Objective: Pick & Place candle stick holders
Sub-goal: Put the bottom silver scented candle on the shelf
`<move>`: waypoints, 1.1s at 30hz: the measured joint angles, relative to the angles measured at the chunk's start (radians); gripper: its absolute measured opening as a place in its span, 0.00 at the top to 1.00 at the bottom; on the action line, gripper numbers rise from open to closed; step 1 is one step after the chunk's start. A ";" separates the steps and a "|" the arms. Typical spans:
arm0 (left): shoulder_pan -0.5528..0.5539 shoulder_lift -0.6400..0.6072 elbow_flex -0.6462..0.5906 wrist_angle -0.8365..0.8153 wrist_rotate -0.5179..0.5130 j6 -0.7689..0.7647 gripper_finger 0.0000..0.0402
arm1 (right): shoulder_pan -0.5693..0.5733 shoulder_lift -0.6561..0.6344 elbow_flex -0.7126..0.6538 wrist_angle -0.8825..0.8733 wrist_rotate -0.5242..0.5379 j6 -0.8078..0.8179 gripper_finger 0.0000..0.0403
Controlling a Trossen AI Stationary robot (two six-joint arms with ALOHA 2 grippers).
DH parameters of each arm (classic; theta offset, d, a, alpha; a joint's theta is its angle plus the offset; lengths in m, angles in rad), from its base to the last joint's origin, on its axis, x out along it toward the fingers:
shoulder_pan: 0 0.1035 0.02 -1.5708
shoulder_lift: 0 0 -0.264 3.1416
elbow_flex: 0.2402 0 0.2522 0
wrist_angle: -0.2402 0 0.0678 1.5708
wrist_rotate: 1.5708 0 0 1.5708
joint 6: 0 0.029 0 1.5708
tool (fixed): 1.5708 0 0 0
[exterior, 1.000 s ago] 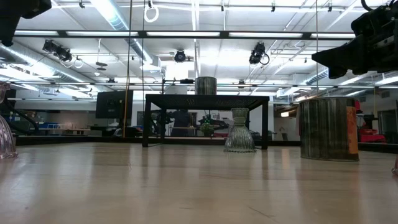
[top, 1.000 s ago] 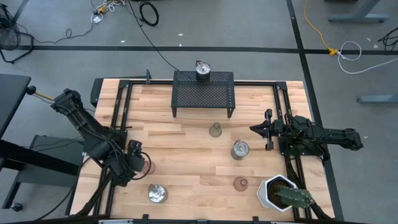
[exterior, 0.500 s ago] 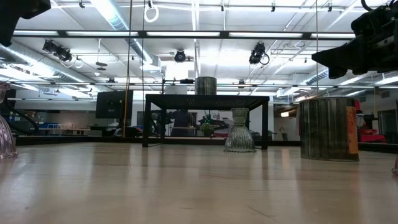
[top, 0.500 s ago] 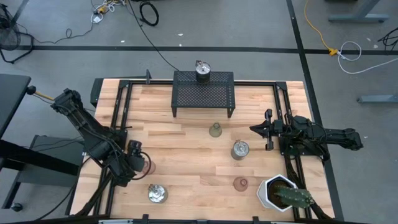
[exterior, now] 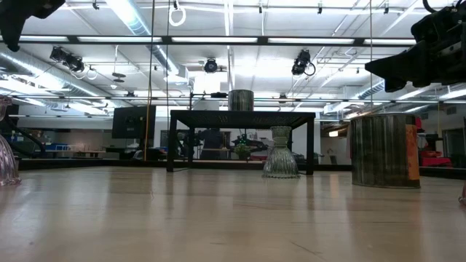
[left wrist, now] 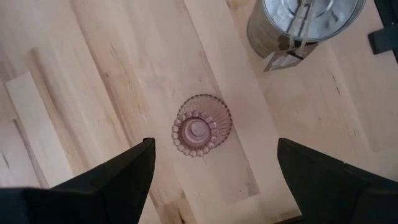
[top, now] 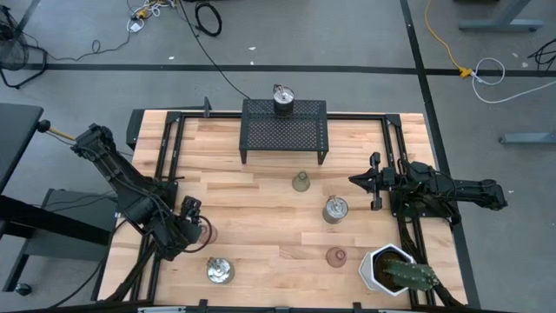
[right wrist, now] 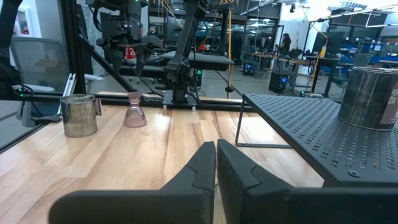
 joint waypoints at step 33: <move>0.097 0.000 -0.143 0.148 0.027 -0.035 0.16 | 0.000 0.000 0.000 0.000 0.000 0.000 0.95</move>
